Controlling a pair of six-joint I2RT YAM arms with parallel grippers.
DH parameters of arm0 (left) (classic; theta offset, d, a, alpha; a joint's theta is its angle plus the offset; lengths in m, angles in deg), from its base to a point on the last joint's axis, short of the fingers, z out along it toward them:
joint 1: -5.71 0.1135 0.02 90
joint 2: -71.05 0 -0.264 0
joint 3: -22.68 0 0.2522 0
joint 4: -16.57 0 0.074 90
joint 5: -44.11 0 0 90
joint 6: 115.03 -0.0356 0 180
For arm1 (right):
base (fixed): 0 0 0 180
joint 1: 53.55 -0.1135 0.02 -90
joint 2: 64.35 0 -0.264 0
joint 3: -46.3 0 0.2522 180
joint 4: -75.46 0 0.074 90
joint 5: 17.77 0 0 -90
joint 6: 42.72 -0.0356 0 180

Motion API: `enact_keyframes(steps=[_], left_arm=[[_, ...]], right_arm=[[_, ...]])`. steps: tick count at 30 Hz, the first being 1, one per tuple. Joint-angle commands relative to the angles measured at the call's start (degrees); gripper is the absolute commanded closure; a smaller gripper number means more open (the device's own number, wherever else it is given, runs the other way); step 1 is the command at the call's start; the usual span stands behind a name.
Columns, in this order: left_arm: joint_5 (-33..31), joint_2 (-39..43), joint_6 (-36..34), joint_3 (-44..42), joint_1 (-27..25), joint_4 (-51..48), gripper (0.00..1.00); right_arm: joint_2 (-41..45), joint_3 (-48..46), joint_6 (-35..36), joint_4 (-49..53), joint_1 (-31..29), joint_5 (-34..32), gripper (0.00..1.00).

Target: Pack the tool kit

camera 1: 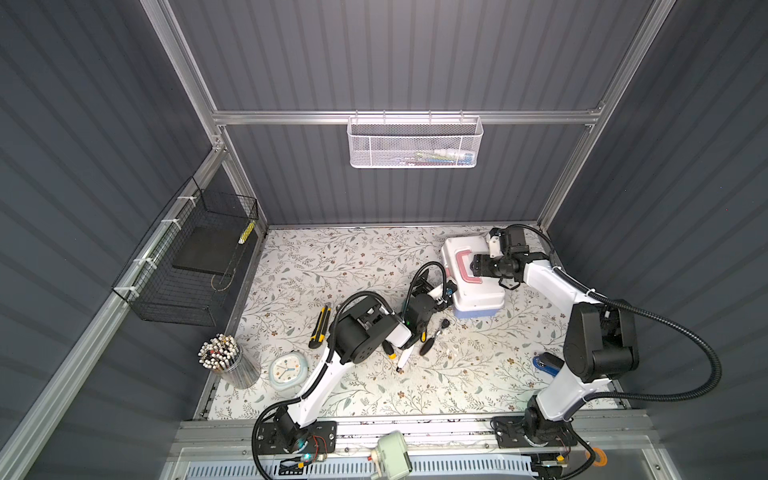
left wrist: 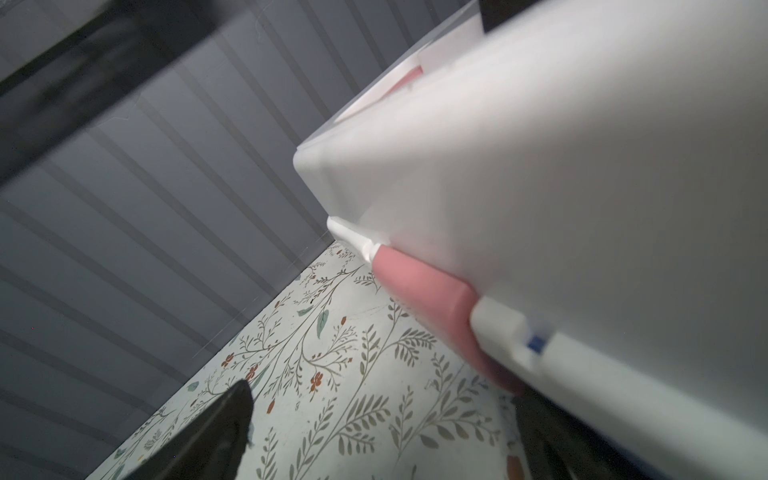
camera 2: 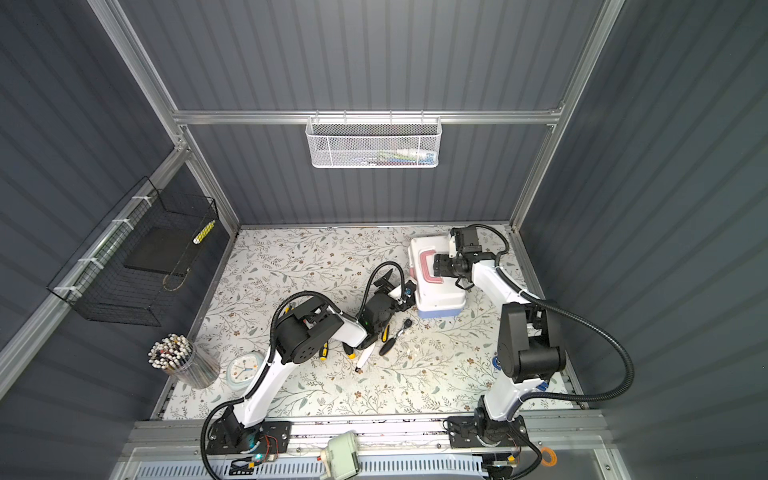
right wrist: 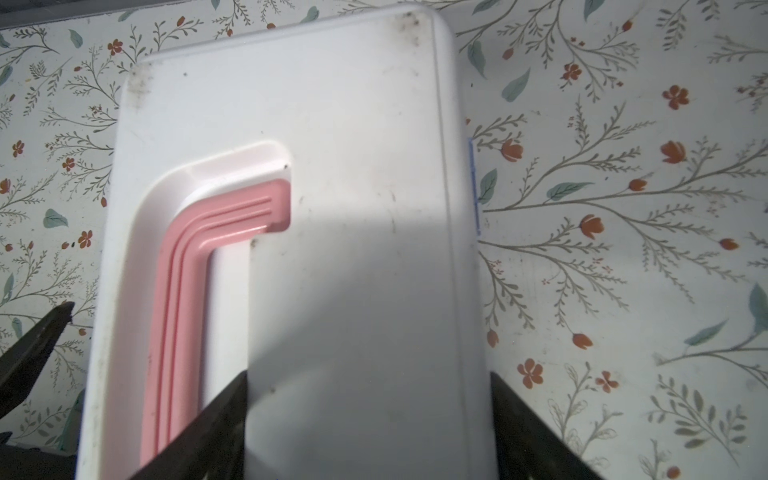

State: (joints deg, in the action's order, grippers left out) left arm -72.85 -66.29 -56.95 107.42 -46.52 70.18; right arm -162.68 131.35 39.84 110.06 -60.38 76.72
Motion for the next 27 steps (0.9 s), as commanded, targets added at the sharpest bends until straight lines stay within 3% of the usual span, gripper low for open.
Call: enact_keyframes(steps=[1, 27], left_arm=[[0.57, -2.51, -1.58, 2.98, -1.91, 1.79, 0.01], [-8.36, -2.45, -4.09, 4.96, -1.92, 1.03, 0.07]], right_arm=[[-5.20, -4.25, 2.94, 11.65, -0.99, 0.04, 0.53], [-5.22, -5.54, 3.93, 12.84, -1.17, -1.39, 0.58]])
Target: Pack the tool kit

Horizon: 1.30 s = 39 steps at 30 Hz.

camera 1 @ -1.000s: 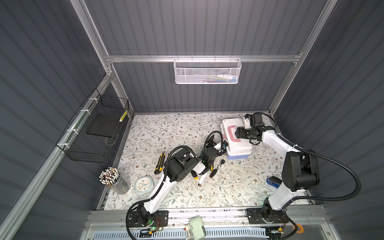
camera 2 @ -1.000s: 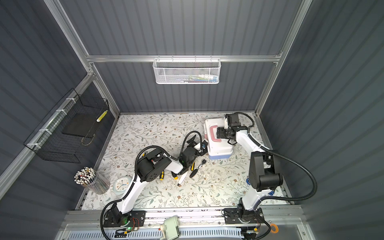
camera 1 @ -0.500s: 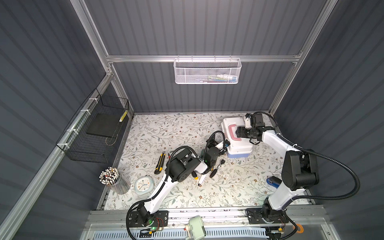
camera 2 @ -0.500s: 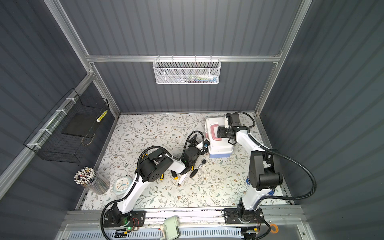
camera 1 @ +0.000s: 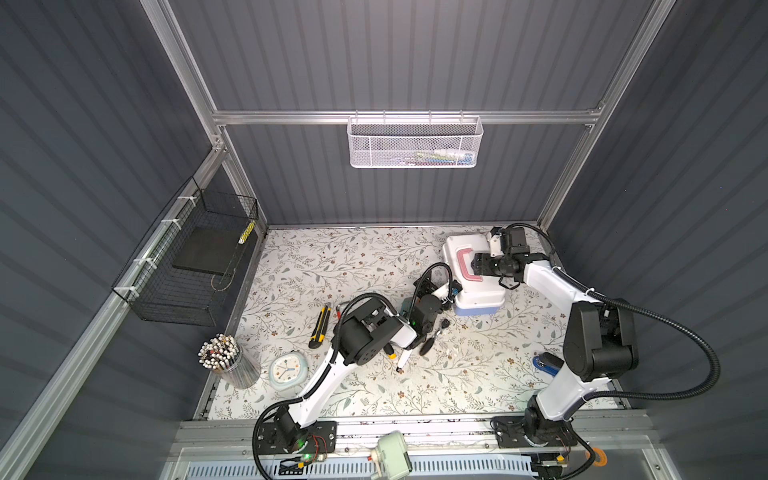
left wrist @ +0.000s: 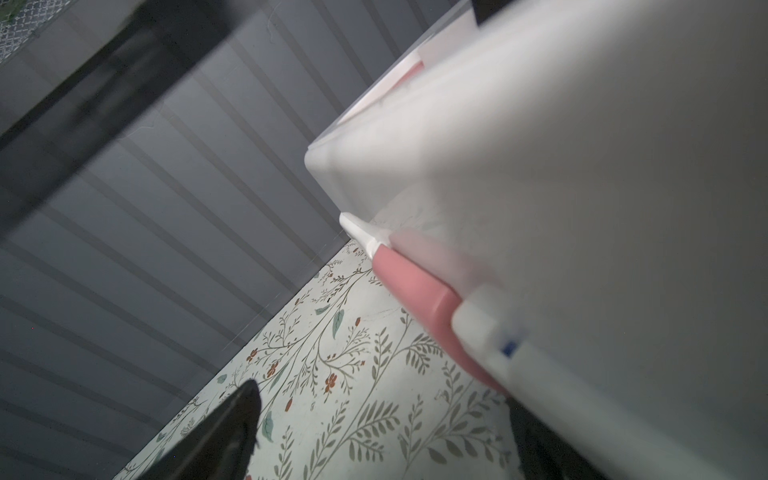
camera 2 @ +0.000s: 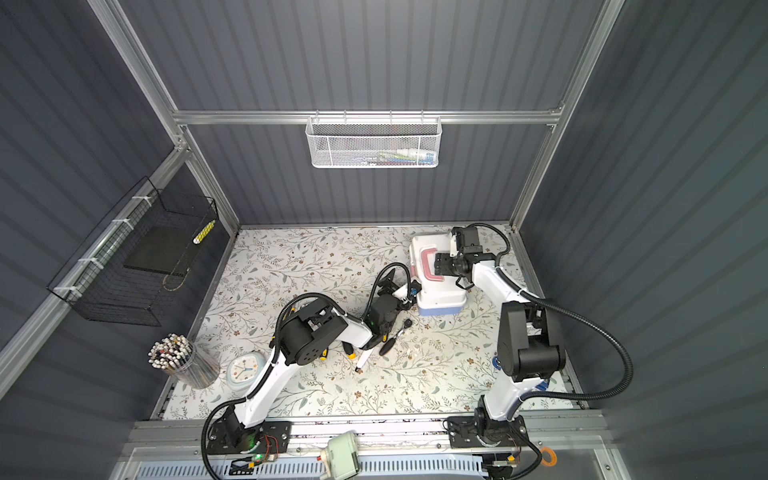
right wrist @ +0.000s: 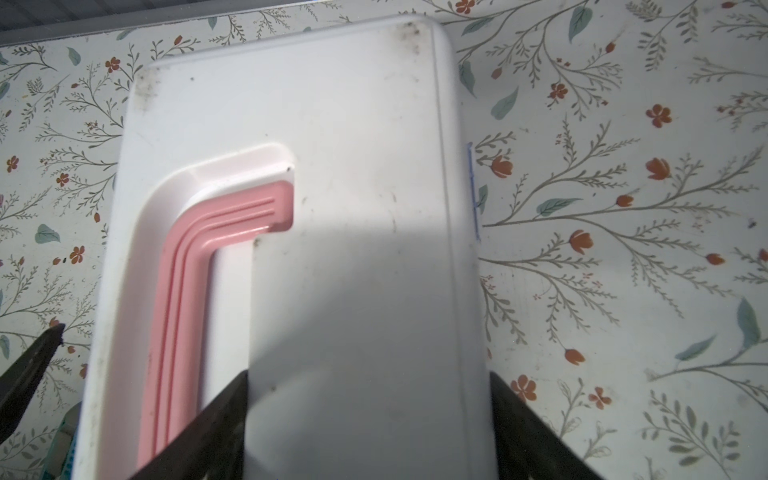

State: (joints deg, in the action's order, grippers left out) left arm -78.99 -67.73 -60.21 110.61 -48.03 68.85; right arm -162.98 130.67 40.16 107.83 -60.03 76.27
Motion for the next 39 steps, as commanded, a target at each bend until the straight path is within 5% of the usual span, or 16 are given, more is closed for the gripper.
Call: enact_keyframes(steps=[1, 15, 25, 39], left_arm=[[-2.39, -0.97, -0.98, 1.77, -0.44, 2.34, 0.08], [-4.42, 0.02, -1.99, 1.44, -0.35, 2.69, 0.14], [-2.83, 1.05, -1.98, -0.79, -0.46, 3.04, 0.00], [-3.02, 6.35, -1.10, -4.91, -0.58, 0.28, 0.00]], right_arm=[[-4.96, -4.87, 3.60, 15.10, -1.52, -0.89, 0.58], [-5.10, -5.31, 3.79, 14.80, -1.52, -1.22, 0.59], [-5.12, -4.15, 2.99, 14.45, -1.39, -0.03, 0.57], [-5.31, -2.14, 2.37, 13.65, -1.39, 3.52, 0.52]])
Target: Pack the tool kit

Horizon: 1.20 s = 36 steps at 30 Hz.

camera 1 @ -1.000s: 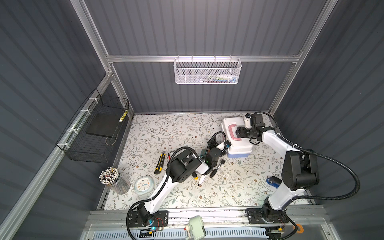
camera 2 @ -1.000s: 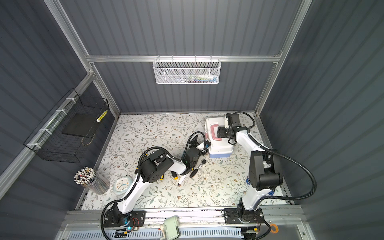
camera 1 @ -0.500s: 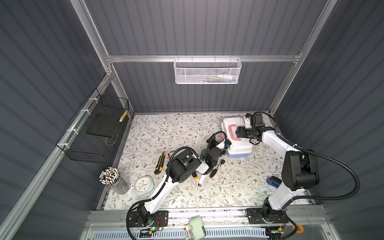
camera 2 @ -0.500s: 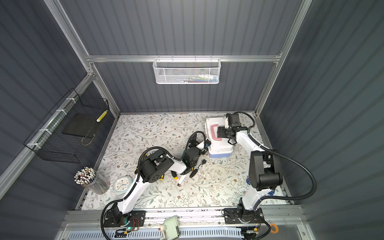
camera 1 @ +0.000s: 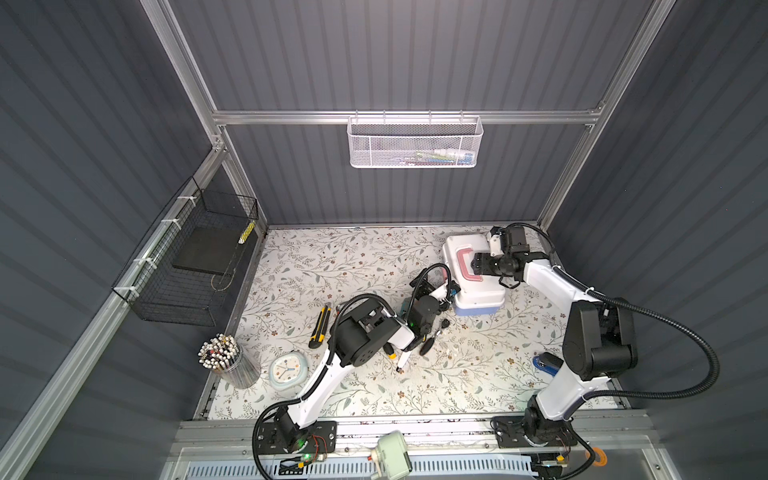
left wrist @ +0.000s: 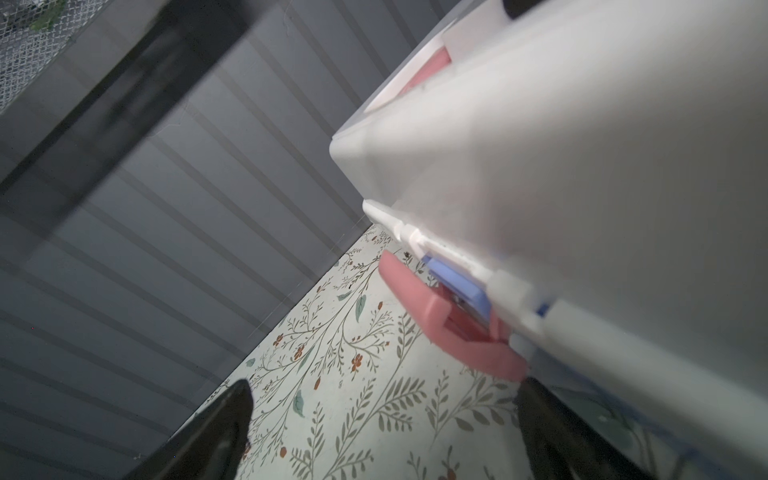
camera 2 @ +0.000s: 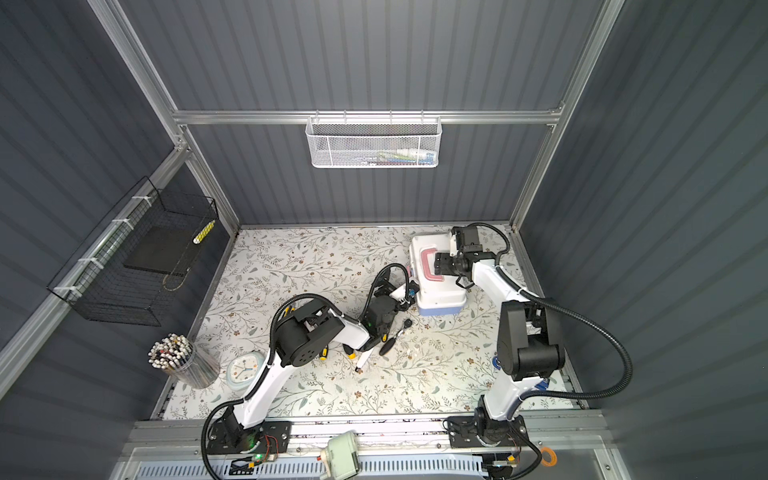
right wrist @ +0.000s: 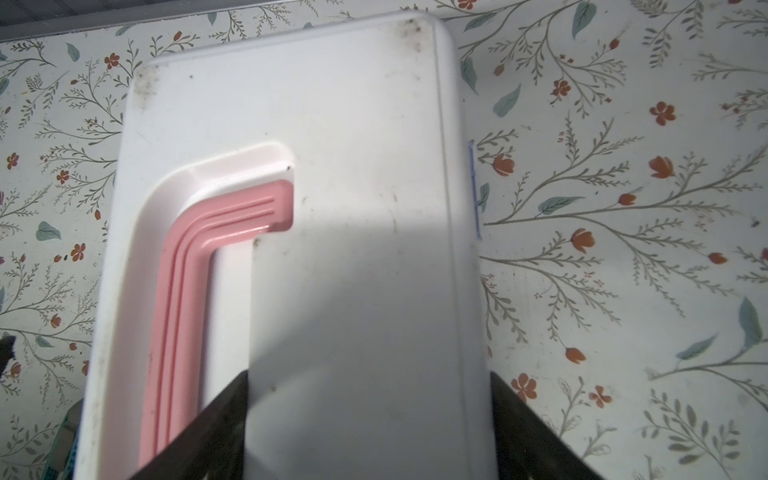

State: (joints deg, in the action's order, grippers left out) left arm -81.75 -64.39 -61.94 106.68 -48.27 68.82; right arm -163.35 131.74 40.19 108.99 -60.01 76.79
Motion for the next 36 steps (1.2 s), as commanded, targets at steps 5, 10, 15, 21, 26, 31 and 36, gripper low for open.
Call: enact_keyframes(steps=[5, 10, 15, 21, 26, 31, 36], left_arm=[[-0.79, 5.61, 0.28, -2.75, -0.87, -1.07, 0.00], [-2.29, 8.54, 0.38, -5.56, -1.64, -1.22, 0.00], [-3.02, 12.28, 1.98, -6.62, -1.68, -5.07, 0.00], [-2.56, 16.04, 6.01, -6.27, -1.73, -13.62, 0.00], [-0.33, 17.86, 11.86, -3.01, -0.34, -23.44, 0.00], [3.93, 18.11, 17.14, 0.47, 1.51, -31.21, 0.00], [7.21, 17.37, 20.20, 3.92, 2.94, -37.06, 0.00]], right_arm=[[-4.82, -2.73, 2.17, 12.22, -1.36, 4.35, 0.51], [-4.88, -2.49, 1.83, 11.74, -1.28, 5.91, 0.51], [-4.85, -2.60, 1.47, 11.15, -1.19, 7.25, 0.51], [-4.23, -3.21, 1.43, 10.79, -1.19, 7.53, 0.51], [-3.72, -3.96, 1.22, 10.27, -1.19, 7.87, 0.51], [-3.39, -4.78, 1.29, 9.36, -1.19, 8.54, 0.51], [-3.39, -4.91, 1.55, 9.22, -1.19, 8.98, 0.51]])
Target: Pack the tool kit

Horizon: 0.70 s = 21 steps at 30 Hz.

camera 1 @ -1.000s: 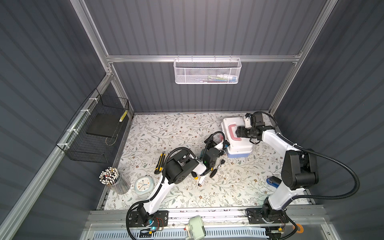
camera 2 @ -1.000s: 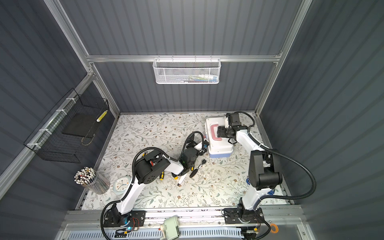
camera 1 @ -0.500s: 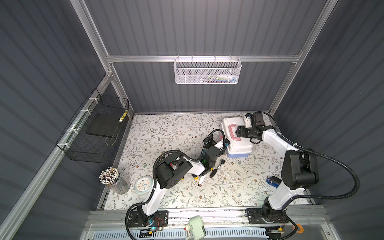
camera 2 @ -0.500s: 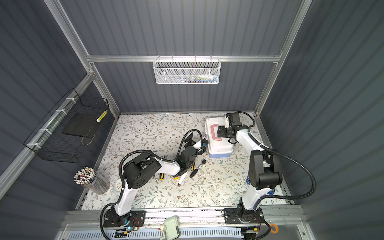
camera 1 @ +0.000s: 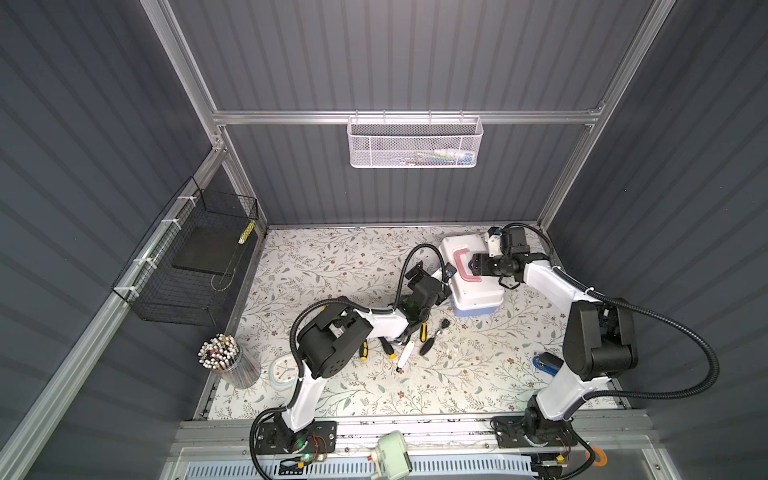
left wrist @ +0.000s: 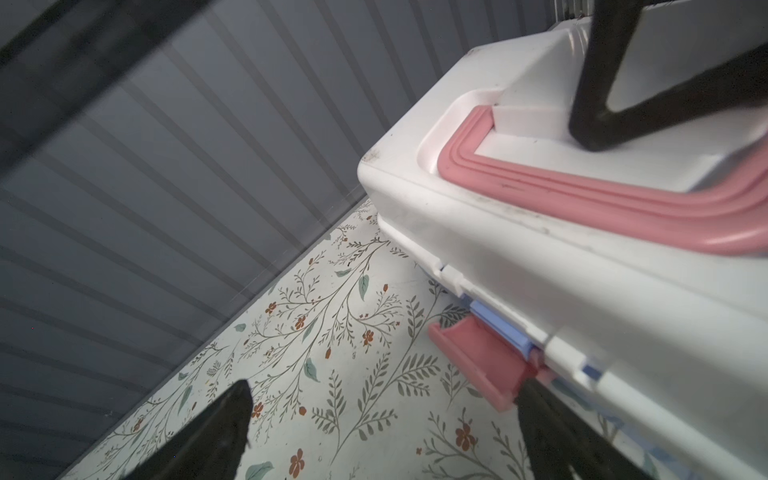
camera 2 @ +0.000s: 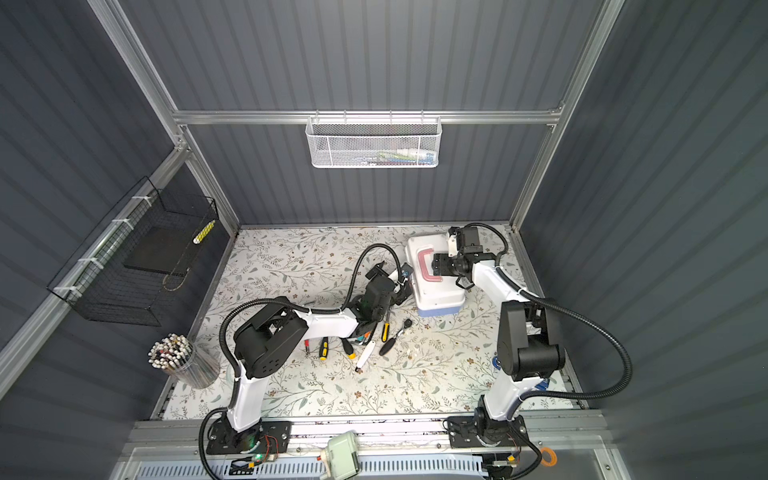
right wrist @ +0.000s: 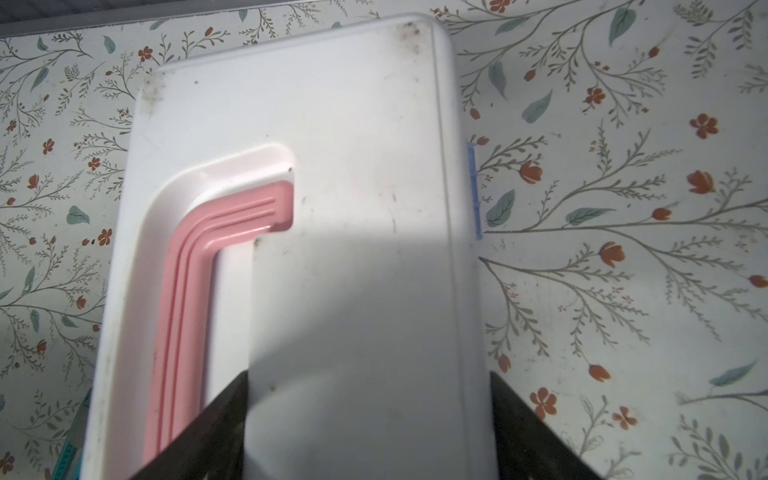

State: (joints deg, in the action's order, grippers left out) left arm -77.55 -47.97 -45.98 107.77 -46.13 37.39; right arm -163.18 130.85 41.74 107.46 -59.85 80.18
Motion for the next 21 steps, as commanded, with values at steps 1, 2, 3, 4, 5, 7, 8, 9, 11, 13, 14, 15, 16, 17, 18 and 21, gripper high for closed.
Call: enact_keyframes(steps=[1, 2, 3, 4, 5, 7, 8, 9, 11, 13, 14, 15, 16, 17, 18, 21], left_arm=[[3.63, 0.80, 5.06, 3.49, 1.32, -6.74, 0.00], [4.23, 0.55, 5.76, 4.12, 1.75, -7.91, 0.00], [4.52, 0.37, 6.08, 4.57, 2.05, -8.77, 0.00], [4.74, 0.07, 6.19, 5.06, 2.25, -9.68, 0.00], [4.55, -0.25, 6.17, 5.49, 2.45, -10.49, 0.00], [4.73, -0.60, 6.48, 6.12, 2.71, -11.71, 0.00], [5.22, -0.68, 6.89, 6.36, 2.92, -12.18, 0.00], [6.13, -0.77, 7.38, 6.44, 3.15, -12.50, 0.00], [7.39, -1.08, 8.39, 7.00, 3.58, -13.17, 0.00], [8.55, -1.46, 8.82, 7.64, 3.79, -14.05, 0.00], [8.94, -1.59, 8.91, 7.85, 3.84, -14.25, 0.01], [9.66, -1.48, 8.95, 7.86, 3.85, -14.37, 0.00], [10.37, -1.37, 9.07, 7.86, 3.93, -14.38, 0.00], [10.87, -1.22, 9.25, 7.77, 3.92, -14.43, 0.00], [11.68, -1.19, 9.26, 7.90, 3.87, -14.73, 0.00], [12.21, -1.56, 9.17, 8.91, 3.94, -16.46, 0.01]], right_arm=[[-3.48, -4.04, 0.07, 10.67, -1.36, 5.59, 0.51], [-3.43, -4.06, 0.05, 10.65, -1.36, 5.59, 0.51], [-3.37, -3.96, 0.17, 10.74, -1.34, 5.63, 0.51], [-3.23, -3.90, 0.22, 10.75, -1.34, 5.67, 0.51], [-3.22, -3.90, 0.11, 10.78, -1.34, 5.85, 0.51], [-3.14, -3.76, 0.08, 10.76, -1.34, 6.22, 0.51], [-3.05, -3.77, 0.02, 10.76, -1.33, 6.35, 0.51], [-3.10, -3.74, 0.07, 10.69, -1.33, 6.47, 0.51], [-3.05, -3.75, -0.06, 10.62, -1.38, 6.72, 0.51], [-3.03, -3.87, -0.14, 10.67, -1.30, 6.72, 0.51], [-2.96, -3.88, -0.14, 10.76, -1.29, 6.68, 0.51], [-2.90, -3.83, -0.16, 10.81, -1.31, 6.66, 0.51], [-2.92, -3.79, -0.15, 10.85, -1.26, 6.62, 0.51], [-2.93, -3.75, -0.17, 10.84, -1.25, 6.57, 0.51], [-2.87, -3.78, -0.19, 10.84, -1.25, 6.60, 0.51], [-2.89, -3.73, -0.25, 10.84, -1.25, 6.52, 0.51]])
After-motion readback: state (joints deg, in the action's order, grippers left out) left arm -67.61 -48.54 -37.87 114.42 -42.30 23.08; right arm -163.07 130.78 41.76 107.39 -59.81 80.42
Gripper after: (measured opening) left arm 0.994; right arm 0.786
